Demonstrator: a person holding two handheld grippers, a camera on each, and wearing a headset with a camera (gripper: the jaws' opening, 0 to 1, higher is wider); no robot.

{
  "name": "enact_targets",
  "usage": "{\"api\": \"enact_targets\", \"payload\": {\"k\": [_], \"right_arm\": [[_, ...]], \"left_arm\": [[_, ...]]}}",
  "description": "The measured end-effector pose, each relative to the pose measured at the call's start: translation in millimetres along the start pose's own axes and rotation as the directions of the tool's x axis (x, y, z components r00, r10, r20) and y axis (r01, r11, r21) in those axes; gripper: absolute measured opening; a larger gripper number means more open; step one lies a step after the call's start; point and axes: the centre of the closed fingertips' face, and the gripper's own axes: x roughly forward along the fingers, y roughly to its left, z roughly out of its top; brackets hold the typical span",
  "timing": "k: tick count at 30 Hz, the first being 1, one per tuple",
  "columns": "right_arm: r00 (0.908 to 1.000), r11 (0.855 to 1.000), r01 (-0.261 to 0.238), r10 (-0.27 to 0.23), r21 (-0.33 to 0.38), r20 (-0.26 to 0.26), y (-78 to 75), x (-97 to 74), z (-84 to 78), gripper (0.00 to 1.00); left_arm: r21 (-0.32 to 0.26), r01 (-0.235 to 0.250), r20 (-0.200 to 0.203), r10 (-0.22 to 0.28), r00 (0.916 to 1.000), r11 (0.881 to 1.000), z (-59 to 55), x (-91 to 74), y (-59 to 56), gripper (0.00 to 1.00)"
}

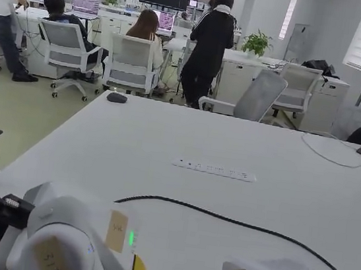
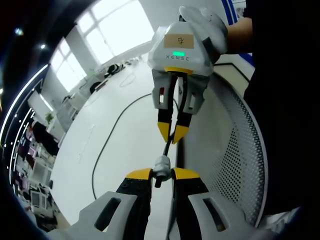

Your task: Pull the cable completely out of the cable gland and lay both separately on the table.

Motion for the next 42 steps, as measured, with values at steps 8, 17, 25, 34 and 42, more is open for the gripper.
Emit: {"api": "enact_targets", "payload": {"k": [8,17,25,34,42], "right_arm": [[0.9991,1.000,0.007,-0.006,0.014,-0.041,-6.1,-6.1,-17.9,0.03],[0.9947,0.992,0.046,-0.035,0.115,-0.096,-42.2,-13.9,-56.6,0.03],[0.9924,0.943,-0.052,0.085,0.330,-0.089,-88.2,29.3,-110.2,0.04],[0.9838,0.699,0.100,0.037,0.708,-0.176,-142.0,62.5,-191.6,0.09],[0.9921,0.730,0.075,0.014,0.680,-0.124,-117.0,29.7,-189.4,0.13]], "left_arm": [[-0.007,-0.023,-0.006,0.023,0.9997,1.000,-3.5,-6.4,7.4,0.16],[-0.033,-0.052,-0.025,0.051,0.9984,0.998,-15.1,-11.2,14.5,0.16],[-0.052,-0.060,-0.035,0.058,0.9977,0.997,-19.8,-11.4,14.0,0.16],[-0.068,-0.043,-0.049,0.040,0.9980,0.997,-26.2,-10.3,6.0,0.16],[-0.048,-0.038,-0.051,0.036,0.9981,0.998,-27.4,-7.1,26.6,0.16]]}}
